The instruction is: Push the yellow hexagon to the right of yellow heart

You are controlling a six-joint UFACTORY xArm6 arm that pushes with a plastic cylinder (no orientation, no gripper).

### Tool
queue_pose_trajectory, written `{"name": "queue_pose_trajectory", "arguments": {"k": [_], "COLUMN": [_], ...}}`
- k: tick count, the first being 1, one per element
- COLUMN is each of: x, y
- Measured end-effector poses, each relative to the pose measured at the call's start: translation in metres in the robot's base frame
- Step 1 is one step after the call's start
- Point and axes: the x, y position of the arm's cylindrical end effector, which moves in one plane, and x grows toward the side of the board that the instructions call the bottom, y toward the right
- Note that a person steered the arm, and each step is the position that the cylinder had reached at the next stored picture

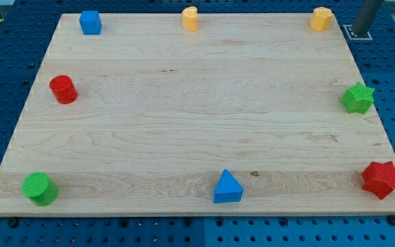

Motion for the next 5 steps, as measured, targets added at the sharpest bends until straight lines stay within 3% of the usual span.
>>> {"name": "queue_pose_trajectory", "arguments": {"k": [3,5], "x": [-0.036,-0.036], "y": [-0.027,-0.070]}}
